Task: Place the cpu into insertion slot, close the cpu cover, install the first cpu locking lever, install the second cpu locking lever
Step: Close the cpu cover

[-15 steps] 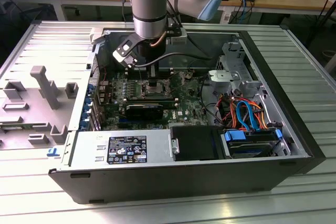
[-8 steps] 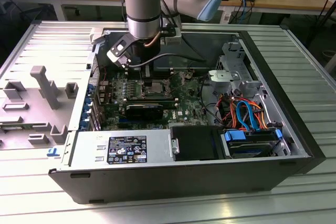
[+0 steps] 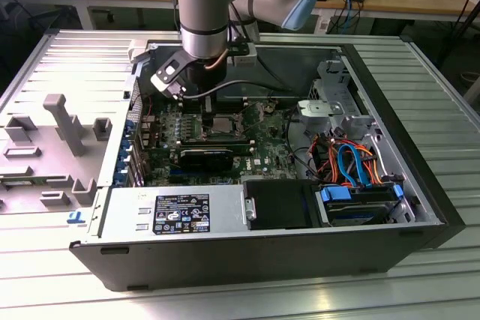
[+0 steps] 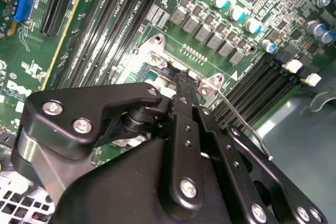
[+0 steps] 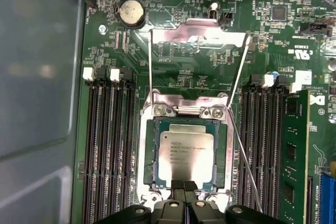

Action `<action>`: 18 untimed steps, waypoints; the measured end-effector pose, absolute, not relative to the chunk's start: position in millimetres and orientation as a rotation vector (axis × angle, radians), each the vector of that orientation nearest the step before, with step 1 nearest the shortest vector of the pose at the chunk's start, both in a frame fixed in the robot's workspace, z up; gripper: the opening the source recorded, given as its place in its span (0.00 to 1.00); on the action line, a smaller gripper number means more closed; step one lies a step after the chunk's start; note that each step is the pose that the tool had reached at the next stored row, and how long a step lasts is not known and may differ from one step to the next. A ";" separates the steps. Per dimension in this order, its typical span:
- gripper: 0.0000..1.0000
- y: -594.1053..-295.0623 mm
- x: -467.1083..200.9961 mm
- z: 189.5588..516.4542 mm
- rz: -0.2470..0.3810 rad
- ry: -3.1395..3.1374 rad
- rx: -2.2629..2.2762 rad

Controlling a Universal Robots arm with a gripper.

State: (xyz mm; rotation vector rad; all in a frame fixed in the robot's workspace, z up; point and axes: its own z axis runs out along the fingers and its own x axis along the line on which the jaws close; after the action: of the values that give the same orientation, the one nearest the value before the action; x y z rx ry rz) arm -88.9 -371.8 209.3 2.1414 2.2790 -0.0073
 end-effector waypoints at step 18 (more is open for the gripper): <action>0.11 -372.0 -84.2 211.8 -0.026 2.282 2.140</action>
State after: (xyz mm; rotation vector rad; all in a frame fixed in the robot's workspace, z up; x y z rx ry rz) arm -84.2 -372.0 211.8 2.1398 2.2822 -0.0260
